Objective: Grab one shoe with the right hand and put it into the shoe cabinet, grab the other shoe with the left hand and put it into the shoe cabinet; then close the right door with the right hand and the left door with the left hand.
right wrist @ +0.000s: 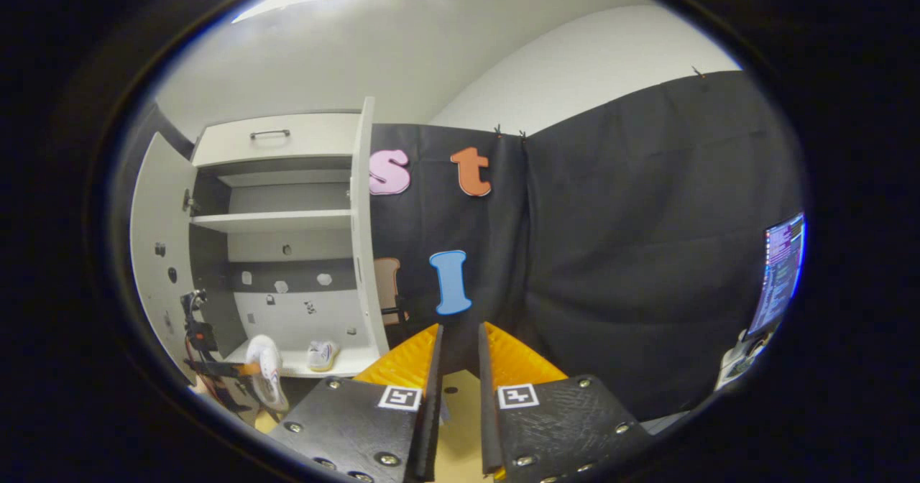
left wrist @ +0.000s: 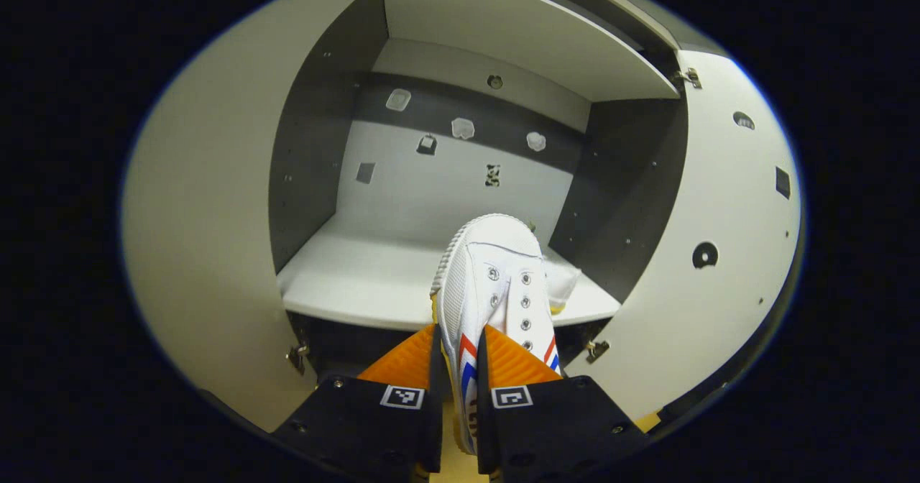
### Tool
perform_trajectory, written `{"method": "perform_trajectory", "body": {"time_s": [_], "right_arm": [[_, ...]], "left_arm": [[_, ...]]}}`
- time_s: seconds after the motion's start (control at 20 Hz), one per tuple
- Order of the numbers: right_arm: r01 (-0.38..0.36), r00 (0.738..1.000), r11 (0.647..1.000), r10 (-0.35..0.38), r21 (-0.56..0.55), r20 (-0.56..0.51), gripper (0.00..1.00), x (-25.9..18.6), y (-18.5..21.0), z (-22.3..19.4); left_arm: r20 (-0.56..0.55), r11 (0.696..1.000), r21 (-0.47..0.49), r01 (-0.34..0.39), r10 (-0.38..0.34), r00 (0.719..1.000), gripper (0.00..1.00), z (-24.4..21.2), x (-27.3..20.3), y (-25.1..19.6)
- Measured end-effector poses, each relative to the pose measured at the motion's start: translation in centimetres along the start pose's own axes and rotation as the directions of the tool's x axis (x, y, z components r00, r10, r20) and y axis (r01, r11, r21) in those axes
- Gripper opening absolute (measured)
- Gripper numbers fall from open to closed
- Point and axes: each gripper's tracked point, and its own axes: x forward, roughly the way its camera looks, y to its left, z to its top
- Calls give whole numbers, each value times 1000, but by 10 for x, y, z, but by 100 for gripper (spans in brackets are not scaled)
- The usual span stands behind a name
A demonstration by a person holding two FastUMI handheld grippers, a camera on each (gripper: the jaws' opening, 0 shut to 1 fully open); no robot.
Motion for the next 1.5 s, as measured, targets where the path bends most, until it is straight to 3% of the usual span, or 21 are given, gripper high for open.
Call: {"method": "perform_trajectory", "body": {"time_s": [0.3,0.55,1.05,1.35,1.5], "right_arm": [[96,995,995,-97,-16,-14,24,-6,-26,-5],[156,987,987,-158,-45,-39,24,-14,-35,-7],[249,967,963,-254,-105,-36,24,-24,-43,-2],[228,971,966,-235,-119,-44,24,-5,-27,-6],[194,978,975,-201,-112,-55,24,5,-13,-9]], "left_arm": [[81,1000,-19,-12,14,997,17,62,67,1],[101,997,-59,-40,46,994,20,88,123,13],[-10,998,37,-58,58,998,20,58,184,24],[-91,993,77,-90,97,991,20,30,202,34],[-95,995,26,-96,98,991,19,25,205,40]]}}
